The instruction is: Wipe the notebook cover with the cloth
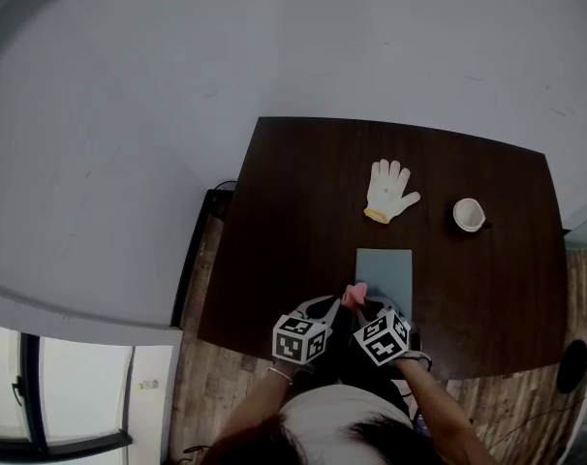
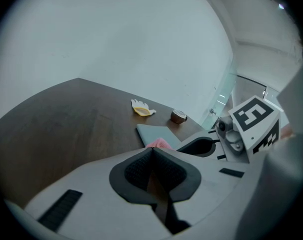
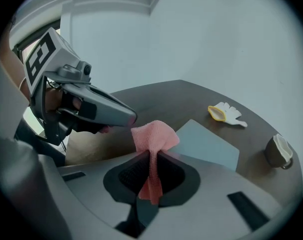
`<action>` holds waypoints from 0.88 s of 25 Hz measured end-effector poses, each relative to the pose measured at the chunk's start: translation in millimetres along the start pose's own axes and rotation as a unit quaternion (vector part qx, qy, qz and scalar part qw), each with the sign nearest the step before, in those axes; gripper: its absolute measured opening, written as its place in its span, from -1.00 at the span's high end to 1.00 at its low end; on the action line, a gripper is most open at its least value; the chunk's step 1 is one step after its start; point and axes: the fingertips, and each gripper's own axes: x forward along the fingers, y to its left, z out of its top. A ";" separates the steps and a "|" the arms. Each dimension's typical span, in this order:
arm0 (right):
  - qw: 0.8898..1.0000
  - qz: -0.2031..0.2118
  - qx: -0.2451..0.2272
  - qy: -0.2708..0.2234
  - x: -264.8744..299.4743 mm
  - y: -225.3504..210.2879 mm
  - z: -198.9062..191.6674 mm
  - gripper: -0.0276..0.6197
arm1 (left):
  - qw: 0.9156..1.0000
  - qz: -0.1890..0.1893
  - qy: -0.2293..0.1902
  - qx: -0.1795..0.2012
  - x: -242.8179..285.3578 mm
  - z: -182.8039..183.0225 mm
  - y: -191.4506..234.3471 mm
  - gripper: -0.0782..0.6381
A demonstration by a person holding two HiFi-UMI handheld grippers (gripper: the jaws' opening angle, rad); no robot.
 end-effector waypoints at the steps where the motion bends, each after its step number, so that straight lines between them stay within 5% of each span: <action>1: 1.000 -0.001 0.001 0.002 2.1 0.3 -1.2 0.78 | 1.000 0.001 -0.001 -0.001 -1.1 0.7 0.7 0.73; 22: 0.998 -0.038 0.049 0.006 -8.3 -23.9 -32.1 0.78 | 1.000 -0.012 0.004 -0.016 4.1 -2.4 -11.4 0.73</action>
